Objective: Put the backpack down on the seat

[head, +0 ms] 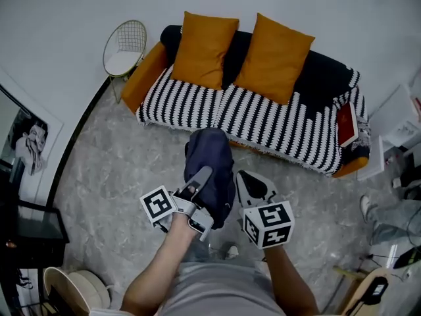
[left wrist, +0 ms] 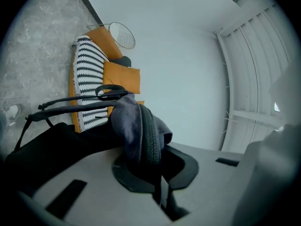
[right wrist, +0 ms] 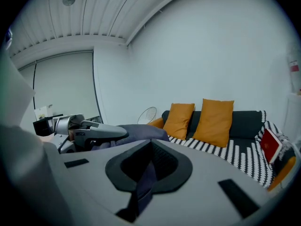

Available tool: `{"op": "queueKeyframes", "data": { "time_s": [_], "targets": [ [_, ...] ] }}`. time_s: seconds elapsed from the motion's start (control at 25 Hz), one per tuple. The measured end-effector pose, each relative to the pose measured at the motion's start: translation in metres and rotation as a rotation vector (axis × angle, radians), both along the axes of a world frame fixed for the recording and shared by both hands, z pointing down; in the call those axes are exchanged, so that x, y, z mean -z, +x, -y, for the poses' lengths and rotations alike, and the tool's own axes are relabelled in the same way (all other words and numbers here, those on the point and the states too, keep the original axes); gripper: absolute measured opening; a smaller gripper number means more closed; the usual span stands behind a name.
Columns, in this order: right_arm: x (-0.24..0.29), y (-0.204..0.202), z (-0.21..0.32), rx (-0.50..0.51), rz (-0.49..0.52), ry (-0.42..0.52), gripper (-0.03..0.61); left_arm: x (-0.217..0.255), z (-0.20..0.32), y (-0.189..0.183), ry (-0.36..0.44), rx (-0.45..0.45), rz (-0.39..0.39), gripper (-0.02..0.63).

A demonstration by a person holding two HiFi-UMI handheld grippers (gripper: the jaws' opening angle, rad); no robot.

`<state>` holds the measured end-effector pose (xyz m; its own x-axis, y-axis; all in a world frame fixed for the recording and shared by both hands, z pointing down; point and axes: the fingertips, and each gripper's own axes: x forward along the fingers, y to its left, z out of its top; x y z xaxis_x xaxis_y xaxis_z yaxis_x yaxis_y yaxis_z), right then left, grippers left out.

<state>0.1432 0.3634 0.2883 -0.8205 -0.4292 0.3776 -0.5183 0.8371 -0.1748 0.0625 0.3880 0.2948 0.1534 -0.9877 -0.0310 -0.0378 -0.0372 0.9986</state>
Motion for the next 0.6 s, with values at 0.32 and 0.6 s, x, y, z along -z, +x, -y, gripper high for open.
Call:
{"op": "queueKeyframes", "data": {
  "time_s": [0.32, 0.6],
  "targets": [
    [-0.009, -0.062, 0.059, -0.066, -0.021, -0.024, 0.002, -0.013, 0.061, -0.062, -0.018, -0.071, -0.011, 0.006],
    [-0.016, -0.105, 0.106, -0.144, -0.047, -0.047, 0.002, -0.022, 0.115, -0.110, -0.028, -0.145, -0.034, 0.006]
  ]
}}
